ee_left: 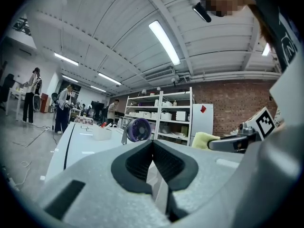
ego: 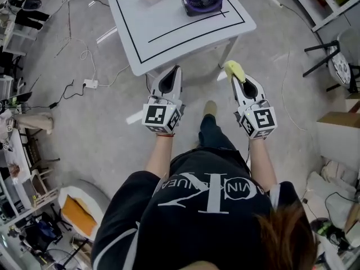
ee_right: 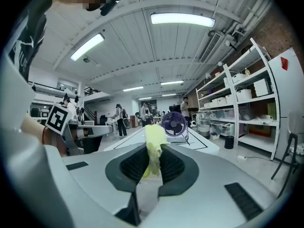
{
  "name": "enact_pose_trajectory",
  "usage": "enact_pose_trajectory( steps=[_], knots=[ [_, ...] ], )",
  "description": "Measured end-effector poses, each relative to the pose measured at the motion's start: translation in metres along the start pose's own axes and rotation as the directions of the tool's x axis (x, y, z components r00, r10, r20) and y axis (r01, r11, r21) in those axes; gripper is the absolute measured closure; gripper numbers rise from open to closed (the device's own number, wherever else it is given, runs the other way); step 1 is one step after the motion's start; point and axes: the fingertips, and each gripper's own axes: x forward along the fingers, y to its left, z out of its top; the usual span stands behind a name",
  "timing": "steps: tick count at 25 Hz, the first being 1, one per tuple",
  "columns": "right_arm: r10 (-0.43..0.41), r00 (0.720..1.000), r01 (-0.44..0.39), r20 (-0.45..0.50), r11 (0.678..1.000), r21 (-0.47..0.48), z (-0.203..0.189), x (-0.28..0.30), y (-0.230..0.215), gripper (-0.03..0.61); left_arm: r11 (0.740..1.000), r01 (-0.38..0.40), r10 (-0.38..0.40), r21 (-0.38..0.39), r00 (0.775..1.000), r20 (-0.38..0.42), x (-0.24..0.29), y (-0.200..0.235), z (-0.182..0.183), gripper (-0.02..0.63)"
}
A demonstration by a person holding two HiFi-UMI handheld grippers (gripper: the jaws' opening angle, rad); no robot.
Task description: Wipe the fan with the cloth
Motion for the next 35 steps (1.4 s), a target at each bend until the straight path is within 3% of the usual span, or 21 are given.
enact_pose_trajectory(
  steps=[6,14,21,27,32,35],
  knots=[
    [0.048,0.998,-0.050,-0.051,0.998,-0.037,0.000,0.064,-0.031,0.534,0.999,-0.041,0.040,-0.016,0.999,-0.027,0.062,0.033,-0.003,0.603],
    [0.114,0.989,-0.116,-0.089,0.993,-0.025,-0.003,0.136,-0.066,0.532,0.995,-0.037,0.050,0.096,0.990,-0.132,0.133,0.076,-0.010,0.603],
    [0.193,0.977,-0.202,-0.092,0.975,-0.097,-0.004,0.179,-0.078,0.532,0.997,-0.048,0.057,0.067,0.989,-0.136,0.178,0.095,-0.021,0.603],
    [0.246,0.969,-0.248,-0.031,0.960,-0.133,0.008,0.218,-0.069,0.532,0.996,-0.020,0.036,0.090,0.983,-0.179,0.205,0.120,-0.027,0.548],
    [0.209,0.978,-0.206,0.014,0.970,-0.130,0.023,0.245,-0.076,0.531,0.993,0.027,0.005,0.119,0.966,-0.257,0.237,0.132,-0.038,0.421],
    [0.165,0.986,-0.159,0.028,0.976,-0.151,0.030,0.265,-0.085,0.531,0.988,0.069,-0.028,0.137,0.960,-0.278,0.263,0.140,-0.038,0.404]
  ],
)
